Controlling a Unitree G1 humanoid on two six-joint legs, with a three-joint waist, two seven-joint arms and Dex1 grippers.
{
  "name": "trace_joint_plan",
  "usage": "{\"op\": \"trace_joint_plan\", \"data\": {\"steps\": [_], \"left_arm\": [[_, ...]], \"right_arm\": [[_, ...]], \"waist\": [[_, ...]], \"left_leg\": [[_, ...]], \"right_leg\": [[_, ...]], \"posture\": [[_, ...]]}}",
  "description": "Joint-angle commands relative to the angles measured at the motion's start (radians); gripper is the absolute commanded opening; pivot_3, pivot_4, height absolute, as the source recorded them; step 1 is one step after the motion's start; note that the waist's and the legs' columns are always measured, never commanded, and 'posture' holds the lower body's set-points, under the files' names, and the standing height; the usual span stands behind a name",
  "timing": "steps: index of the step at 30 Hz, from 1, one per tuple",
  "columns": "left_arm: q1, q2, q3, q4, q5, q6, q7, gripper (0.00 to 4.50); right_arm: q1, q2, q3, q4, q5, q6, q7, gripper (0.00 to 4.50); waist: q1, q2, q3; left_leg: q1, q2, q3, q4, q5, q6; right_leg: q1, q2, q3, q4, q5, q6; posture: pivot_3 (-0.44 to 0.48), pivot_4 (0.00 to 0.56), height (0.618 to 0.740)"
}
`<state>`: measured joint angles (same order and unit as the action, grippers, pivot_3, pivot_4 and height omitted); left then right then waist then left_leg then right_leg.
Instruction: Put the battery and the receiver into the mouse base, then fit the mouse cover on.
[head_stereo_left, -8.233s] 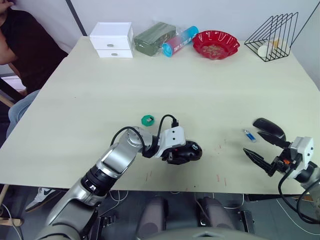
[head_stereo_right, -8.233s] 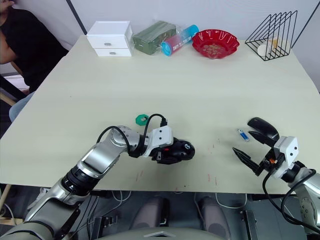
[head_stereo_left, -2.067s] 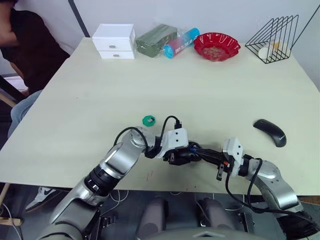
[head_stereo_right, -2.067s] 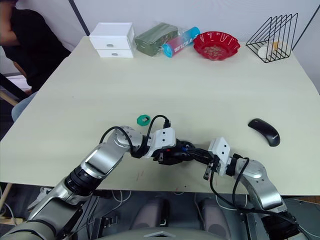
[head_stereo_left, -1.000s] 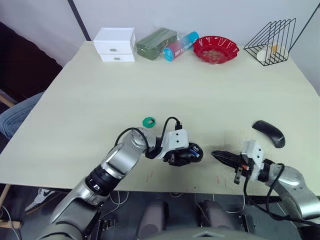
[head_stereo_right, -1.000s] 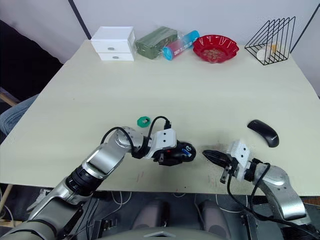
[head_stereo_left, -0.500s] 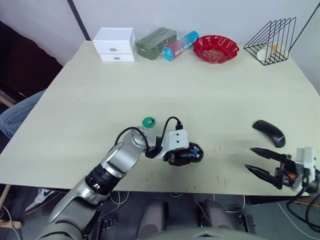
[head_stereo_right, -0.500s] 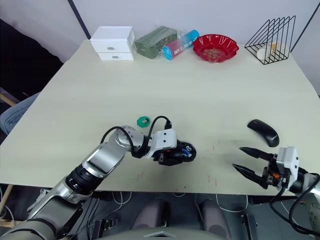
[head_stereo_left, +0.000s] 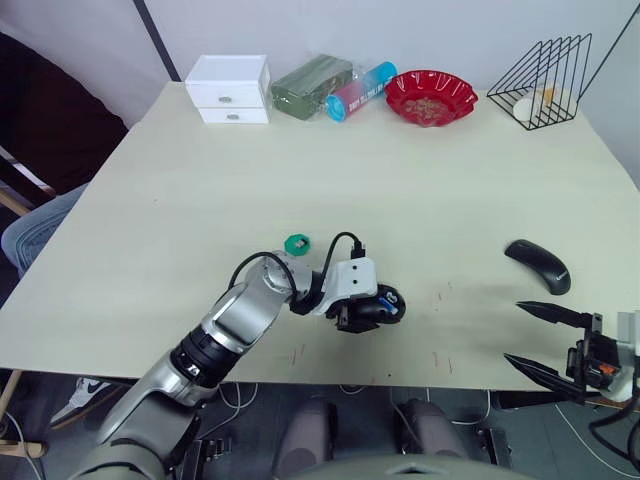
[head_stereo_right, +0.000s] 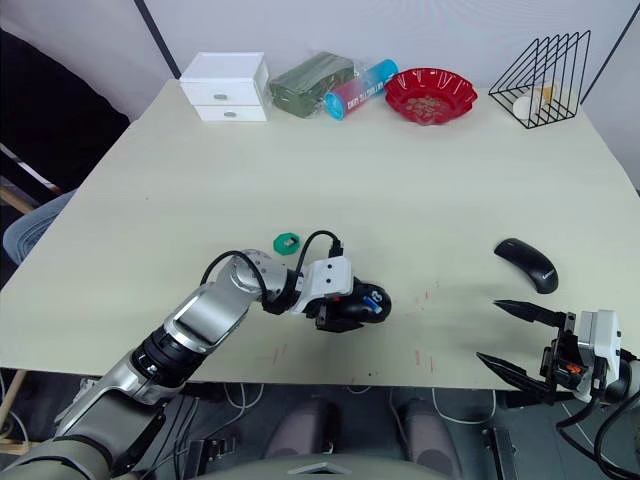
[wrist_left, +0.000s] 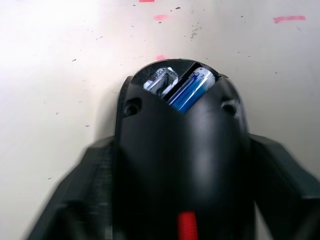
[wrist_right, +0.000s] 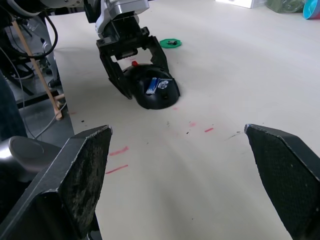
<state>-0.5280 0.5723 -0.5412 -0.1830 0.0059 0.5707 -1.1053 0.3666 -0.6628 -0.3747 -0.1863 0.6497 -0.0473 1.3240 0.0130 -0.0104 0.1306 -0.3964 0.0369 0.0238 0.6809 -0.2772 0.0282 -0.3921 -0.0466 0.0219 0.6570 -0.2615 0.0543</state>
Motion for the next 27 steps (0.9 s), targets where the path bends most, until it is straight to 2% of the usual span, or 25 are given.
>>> {"op": "trace_joint_plan", "data": {"steps": [1,15,27], "left_arm": [[0.022,0.007,-0.034,0.023,0.013,0.019,-0.009,4.46],[0.005,0.002,0.023,-0.019,-0.052,0.011,-0.039,4.46],[-0.011,0.049,0.098,-0.087,-0.119,0.015,-0.055,4.46]], "right_arm": [[-0.002,0.000,-0.023,-0.020,0.019,-0.007,0.000,4.50],[-0.013,0.038,-0.010,-0.034,0.027,-0.013,-0.006,4.50],[0.009,0.075,-0.049,0.011,0.042,-0.052,0.001,4.50]], "waist": [[0.001,0.000,0.000],[0.001,0.001,0.002],[0.001,0.003,0.012]], "left_leg": [[0.000,0.000,0.000,0.000,0.000,0.000],[0.000,0.000,0.000,0.000,0.000,0.000],[-0.001,0.000,0.000,0.000,0.000,0.000]], "right_leg": [[0.000,0.000,0.000,0.000,0.000,0.000],[0.000,0.000,0.000,0.000,0.000,0.000],[-0.001,0.000,0.000,0.001,0.000,0.000]], "posture": [[0.000,0.150,0.740],[0.000,0.150,0.740],[0.000,0.150,0.740]]}}
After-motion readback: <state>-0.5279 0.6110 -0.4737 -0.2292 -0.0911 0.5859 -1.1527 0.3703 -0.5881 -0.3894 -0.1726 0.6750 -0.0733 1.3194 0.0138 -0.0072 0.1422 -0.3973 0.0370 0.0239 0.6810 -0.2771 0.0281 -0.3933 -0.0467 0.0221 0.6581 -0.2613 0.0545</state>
